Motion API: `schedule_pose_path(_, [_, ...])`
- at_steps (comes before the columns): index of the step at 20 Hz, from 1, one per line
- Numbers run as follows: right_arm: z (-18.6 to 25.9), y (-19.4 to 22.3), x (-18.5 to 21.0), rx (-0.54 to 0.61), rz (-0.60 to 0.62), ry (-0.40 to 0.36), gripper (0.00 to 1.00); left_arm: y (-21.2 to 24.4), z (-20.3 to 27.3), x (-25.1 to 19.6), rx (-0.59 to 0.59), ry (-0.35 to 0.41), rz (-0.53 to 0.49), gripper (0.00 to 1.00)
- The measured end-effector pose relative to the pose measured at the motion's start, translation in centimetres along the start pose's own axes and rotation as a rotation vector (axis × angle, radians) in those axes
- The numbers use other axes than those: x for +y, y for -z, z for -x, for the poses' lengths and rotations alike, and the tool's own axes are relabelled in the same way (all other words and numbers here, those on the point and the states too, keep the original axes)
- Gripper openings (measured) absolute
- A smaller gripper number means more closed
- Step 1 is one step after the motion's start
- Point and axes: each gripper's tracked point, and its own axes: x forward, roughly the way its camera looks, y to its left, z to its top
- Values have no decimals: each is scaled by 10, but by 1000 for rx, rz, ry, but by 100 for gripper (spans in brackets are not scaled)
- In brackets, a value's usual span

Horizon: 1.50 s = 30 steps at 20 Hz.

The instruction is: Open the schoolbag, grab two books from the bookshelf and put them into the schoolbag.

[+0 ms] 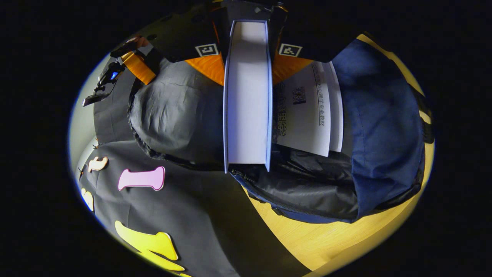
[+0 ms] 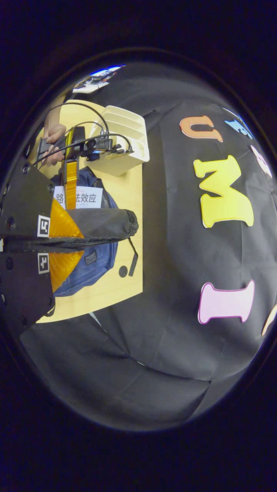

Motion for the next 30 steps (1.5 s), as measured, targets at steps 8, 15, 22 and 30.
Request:
schedule_pose_path(8, [-7, 4, 7, 20, 7, -22, 3, 1, -14, 30, 69, -114, 45, 70])
schedule_pose_path(15, [-9, 4, 9, 22, 4, -27, 0, 4, 16, 39, 138, -311, 19, 84])
schedule_pose_path(22, [-8, 6, 21, 16, -10, -43, 3, -10, 71, 32, 130, -493, -143, 84])
schedule_pose_path(30, [-4, 11, 43, -1, -29, -68, 0, -26, 148, 12, 134, -711, -425, 84])
